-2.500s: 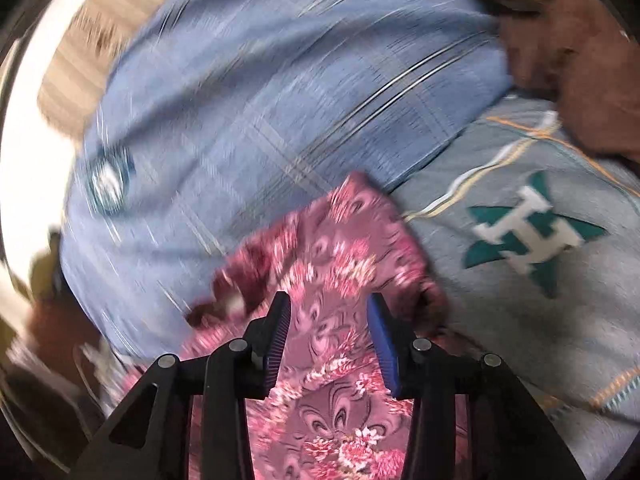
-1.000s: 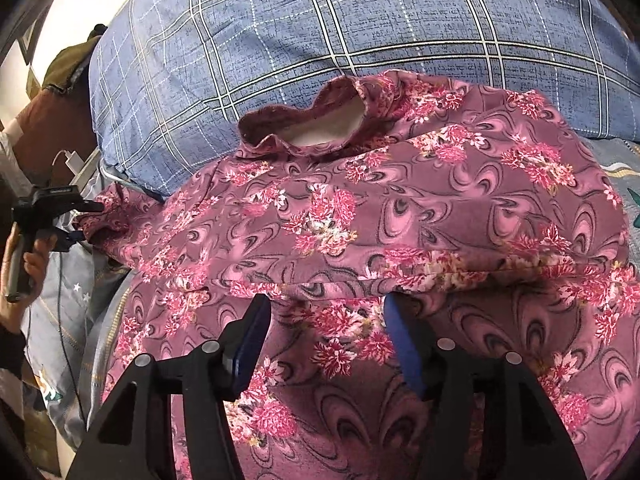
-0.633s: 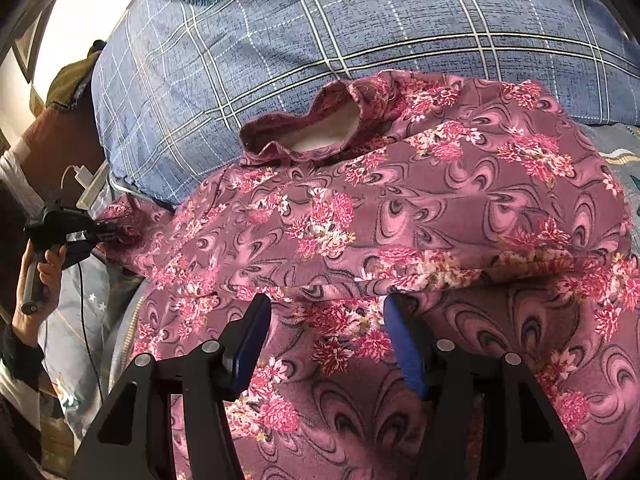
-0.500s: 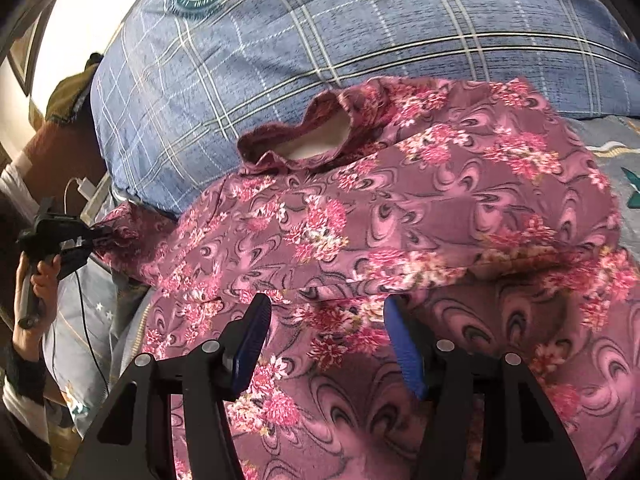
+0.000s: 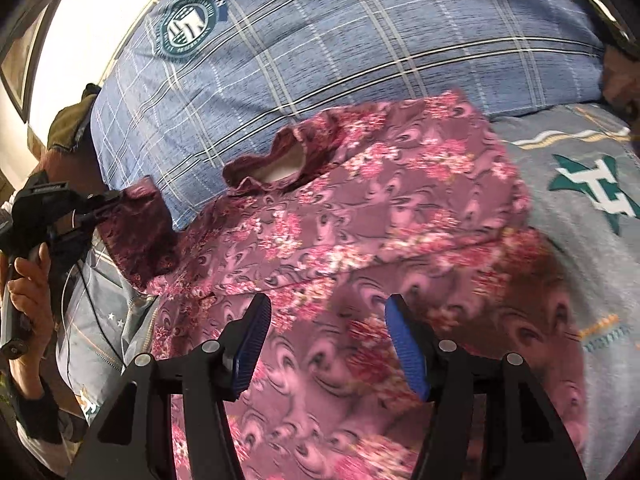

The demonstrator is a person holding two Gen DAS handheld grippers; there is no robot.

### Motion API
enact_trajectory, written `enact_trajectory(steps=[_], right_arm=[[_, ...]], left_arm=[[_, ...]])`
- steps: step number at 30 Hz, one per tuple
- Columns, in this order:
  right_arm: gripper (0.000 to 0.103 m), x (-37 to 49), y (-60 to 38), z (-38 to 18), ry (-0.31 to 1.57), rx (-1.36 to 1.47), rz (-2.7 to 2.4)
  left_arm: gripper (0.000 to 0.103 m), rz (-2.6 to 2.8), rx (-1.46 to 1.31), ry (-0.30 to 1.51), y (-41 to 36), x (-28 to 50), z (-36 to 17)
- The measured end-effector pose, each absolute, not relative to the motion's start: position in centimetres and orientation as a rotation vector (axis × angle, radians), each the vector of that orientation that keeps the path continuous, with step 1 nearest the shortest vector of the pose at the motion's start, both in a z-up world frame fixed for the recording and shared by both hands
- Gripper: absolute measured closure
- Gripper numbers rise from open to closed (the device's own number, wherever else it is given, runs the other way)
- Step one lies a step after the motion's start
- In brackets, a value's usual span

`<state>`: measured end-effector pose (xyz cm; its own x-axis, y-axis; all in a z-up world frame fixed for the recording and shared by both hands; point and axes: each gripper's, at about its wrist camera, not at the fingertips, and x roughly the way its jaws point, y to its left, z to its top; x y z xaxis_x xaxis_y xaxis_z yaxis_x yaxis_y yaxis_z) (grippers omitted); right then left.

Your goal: Fold small clothes

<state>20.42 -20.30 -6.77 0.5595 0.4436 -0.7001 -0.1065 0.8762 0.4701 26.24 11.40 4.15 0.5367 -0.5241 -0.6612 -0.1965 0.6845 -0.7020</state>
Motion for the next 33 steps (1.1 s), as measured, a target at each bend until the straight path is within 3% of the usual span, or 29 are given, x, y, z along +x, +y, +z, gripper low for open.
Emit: enact_trajectory(steps=[8, 13, 16, 18, 22, 24, 27, 33], right_arm=[[0.041, 19.5, -23.9, -7.5, 0.945, 0.448, 0.282], [0.041, 19.5, -24.9, -7.9, 0.954, 0.463, 0.255], [0.041, 19.6, -24.8, -7.7, 0.952, 0.466, 0.254], [0.041, 19.9, -24.4, -7.5, 0.947, 0.478, 0.260], [0.041, 21.0, -22.6, -7.0, 0.948, 0.497, 0.301], [0.040, 21.7, -21.4, -6.9, 0.950, 0.510, 0.329], [0.037, 23.2, -19.3, -7.4, 0.972, 0.569, 0.387], [0.036, 26.8, -15.9, -9.4, 1.028, 0.667, 0.377]], left_arm=[[0.097, -0.263, -0.740, 1.158, 1.3, 27.7, -1.0], [0.094, -0.293, -0.713, 1.243, -0.5, 26.7, -3.2], [0.075, -0.351, -0.693, 1.246, 0.6, 25.4, -2.3], [0.056, -0.395, -0.680, 1.229, 2.0, 24.2, -1.2], [0.052, -0.443, -0.669, 1.114, 6.8, 21.8, 1.7], [0.039, -0.379, -0.640, 1.073, 9.4, 21.0, 2.3], [0.039, -0.233, -0.595, 1.010, 13.6, 20.3, 1.7], [0.039, -0.199, -0.762, 1.015, 19.0, 20.4, -0.6]])
